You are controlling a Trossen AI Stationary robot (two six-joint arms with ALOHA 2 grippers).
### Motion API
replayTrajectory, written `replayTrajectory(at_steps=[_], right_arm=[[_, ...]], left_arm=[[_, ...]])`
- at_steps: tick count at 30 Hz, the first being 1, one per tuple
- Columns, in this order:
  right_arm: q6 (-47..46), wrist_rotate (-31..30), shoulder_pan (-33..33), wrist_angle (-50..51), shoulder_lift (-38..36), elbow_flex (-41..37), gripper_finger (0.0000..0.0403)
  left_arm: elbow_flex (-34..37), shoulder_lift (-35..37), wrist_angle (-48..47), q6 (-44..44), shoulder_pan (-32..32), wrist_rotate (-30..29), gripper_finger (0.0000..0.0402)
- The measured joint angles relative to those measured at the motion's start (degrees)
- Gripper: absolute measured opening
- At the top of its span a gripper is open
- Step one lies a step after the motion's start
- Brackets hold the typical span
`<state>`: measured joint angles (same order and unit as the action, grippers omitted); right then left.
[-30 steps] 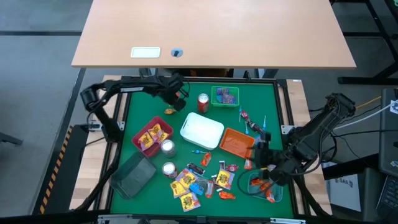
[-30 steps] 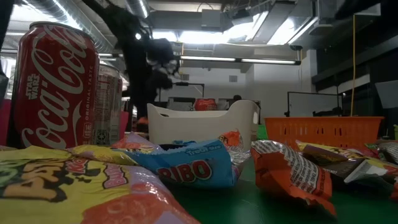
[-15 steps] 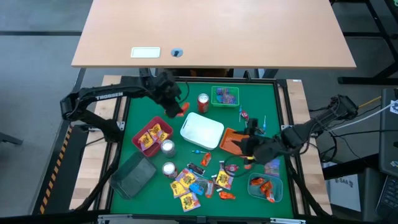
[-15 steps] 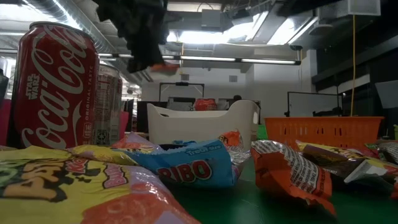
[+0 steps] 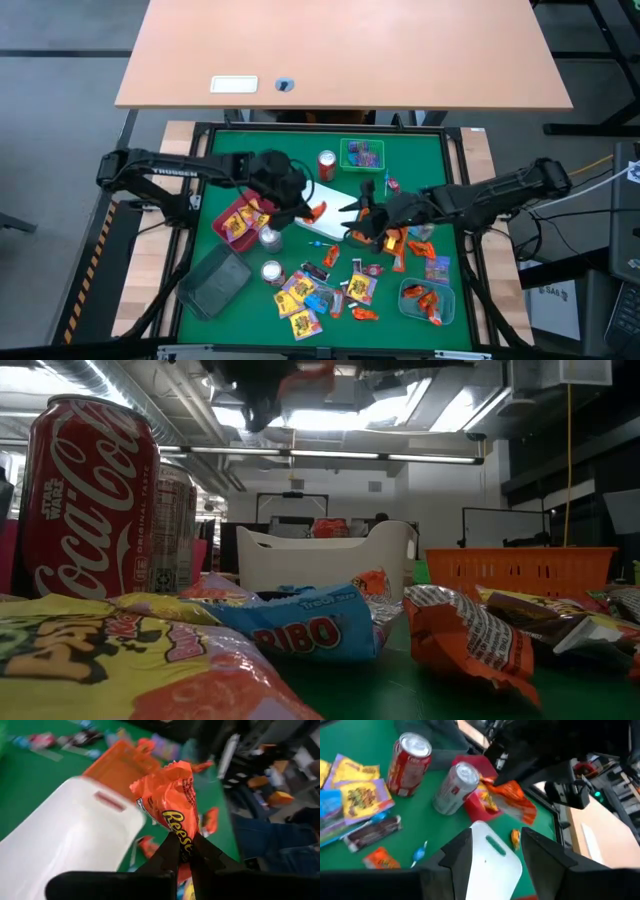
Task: Sort candy
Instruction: Put the orange chocolate into the blue bin
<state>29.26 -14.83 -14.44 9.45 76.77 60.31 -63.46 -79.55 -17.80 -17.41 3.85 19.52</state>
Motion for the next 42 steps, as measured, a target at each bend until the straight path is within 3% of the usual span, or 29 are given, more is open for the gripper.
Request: replayTrajectory(at_steps=[6, 12, 21, 26, 33, 38, 42], right_arm=[[5.52, 1.10, 1.06, -8.00, 3.07, 0.00, 0.0168], [7.45, 6.72, 1.01, -11.54, 5.09, 0.00, 0.0168], [7.50, 6.88, 0.97, -15.80, 7.40, 0.00, 0.0164], [7.51, 6.83, 0.99, -15.63, 7.39, 0.00, 0.0124], [7.64, 6.84, 0.99, -15.30, 7.39, 0.00, 0.0019], [7.61, 6.71, 0.99, -15.09, 7.39, 0.00, 0.0025], [7.58, 6.40, 1.00, -14.42, 7.37, 0.00, 0.0020]], left_arm=[[0.00, 0.00, 0.95, 0.00, -4.43, -3.96, 0.0012], [0.00, 0.00, 1.70, 0.05, -6.65, -6.58, 0.0012], [0.00, 0.00, 2.58, 0.10, -8.07, -8.27, 0.0012], [0.00, 0.00, 2.58, 0.18, -8.06, -8.31, 0.0012], [0.00, 0.00, 2.58, 0.16, -8.06, -8.45, 0.0012], [0.00, 0.00, 2.41, 0.16, -8.08, -10.18, 0.0013], [0.00, 0.00, 2.32, 0.14, -8.09, -11.74, 0.0037]])
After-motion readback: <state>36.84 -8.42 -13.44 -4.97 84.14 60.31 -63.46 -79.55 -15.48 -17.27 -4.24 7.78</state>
